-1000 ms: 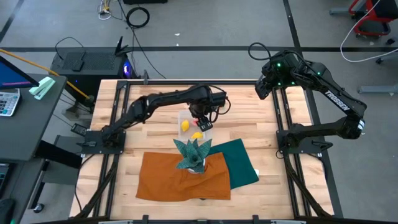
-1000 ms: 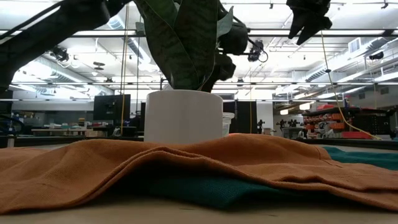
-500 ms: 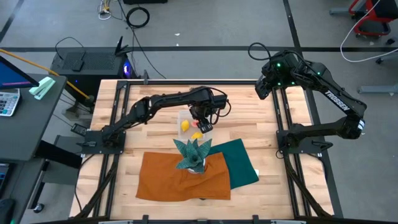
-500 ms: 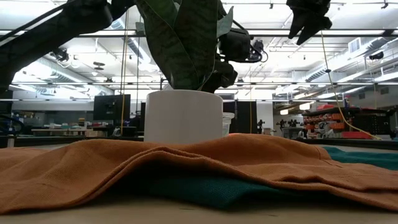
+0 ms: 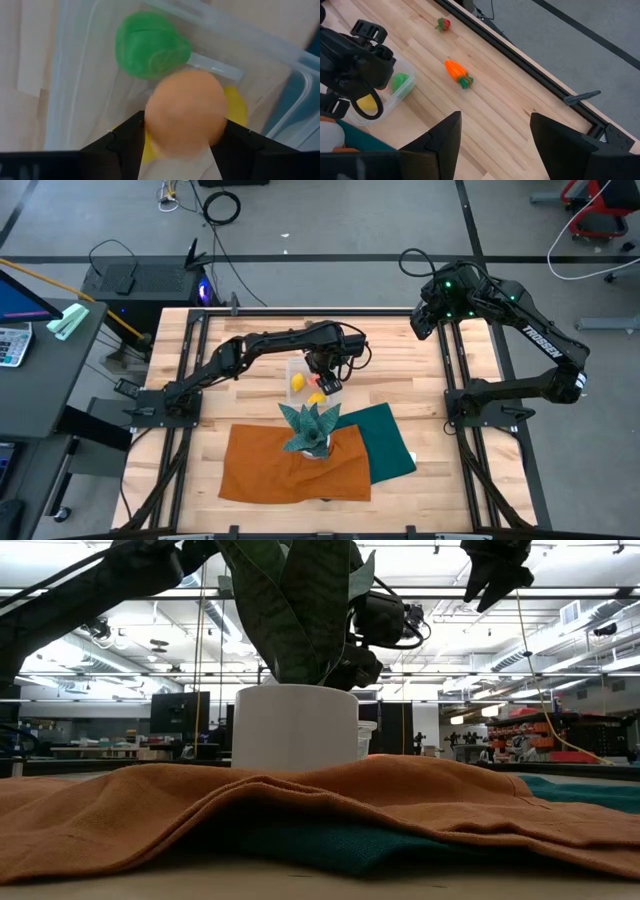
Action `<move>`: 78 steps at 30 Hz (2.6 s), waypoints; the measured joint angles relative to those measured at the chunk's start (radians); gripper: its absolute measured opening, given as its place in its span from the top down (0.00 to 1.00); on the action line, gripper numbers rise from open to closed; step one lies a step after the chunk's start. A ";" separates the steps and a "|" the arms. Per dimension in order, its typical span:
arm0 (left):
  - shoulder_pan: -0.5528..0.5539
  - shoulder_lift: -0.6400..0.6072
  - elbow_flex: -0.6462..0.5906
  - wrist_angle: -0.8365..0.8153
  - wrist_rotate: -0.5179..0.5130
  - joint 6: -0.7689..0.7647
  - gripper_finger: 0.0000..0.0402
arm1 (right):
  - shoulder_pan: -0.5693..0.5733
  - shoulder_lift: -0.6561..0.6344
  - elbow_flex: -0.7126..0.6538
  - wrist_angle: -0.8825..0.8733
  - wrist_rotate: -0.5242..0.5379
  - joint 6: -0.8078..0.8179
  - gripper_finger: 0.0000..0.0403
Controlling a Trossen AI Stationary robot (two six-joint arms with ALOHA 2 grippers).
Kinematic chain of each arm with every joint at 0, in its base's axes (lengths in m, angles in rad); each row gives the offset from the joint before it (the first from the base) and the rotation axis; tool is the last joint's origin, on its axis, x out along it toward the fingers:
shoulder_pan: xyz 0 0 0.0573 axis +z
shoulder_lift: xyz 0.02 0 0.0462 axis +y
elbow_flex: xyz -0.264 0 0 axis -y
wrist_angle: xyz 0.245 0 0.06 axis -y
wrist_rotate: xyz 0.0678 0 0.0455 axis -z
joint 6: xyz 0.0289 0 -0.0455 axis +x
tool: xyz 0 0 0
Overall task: Pick and placing Produce into tupperware
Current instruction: Put the orange peach into the transparent bin, then put the red strawberry into the transparent bin
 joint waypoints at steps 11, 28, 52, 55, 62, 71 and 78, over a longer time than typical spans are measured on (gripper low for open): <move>0.000 0.000 0.000 0.009 0.000 0.000 0.41 | 0.000 0.000 0.000 0.000 0.000 0.000 0.49; 0.058 -0.092 0.002 -0.028 0.000 0.002 0.48 | 0.000 0.000 0.000 0.000 0.000 0.000 0.49; 0.251 -0.151 0.003 0.067 0.000 -0.054 0.53 | 0.000 0.000 0.000 0.001 0.000 0.019 0.49; 0.269 -0.151 0.003 0.122 0.000 -0.076 0.53 | 0.000 0.000 0.000 0.001 0.000 0.020 0.49; 0.308 -0.150 0.002 0.239 0.000 -0.145 0.54 | 0.000 0.000 0.000 0.001 0.000 0.025 0.49; 0.365 -0.150 0.002 0.272 0.000 -0.211 0.58 | 0.000 0.000 0.000 0.001 0.000 0.025 0.49; 0.425 -0.150 0.002 0.249 0.000 -0.221 0.63 | 0.000 0.000 0.000 0.001 0.000 0.027 0.49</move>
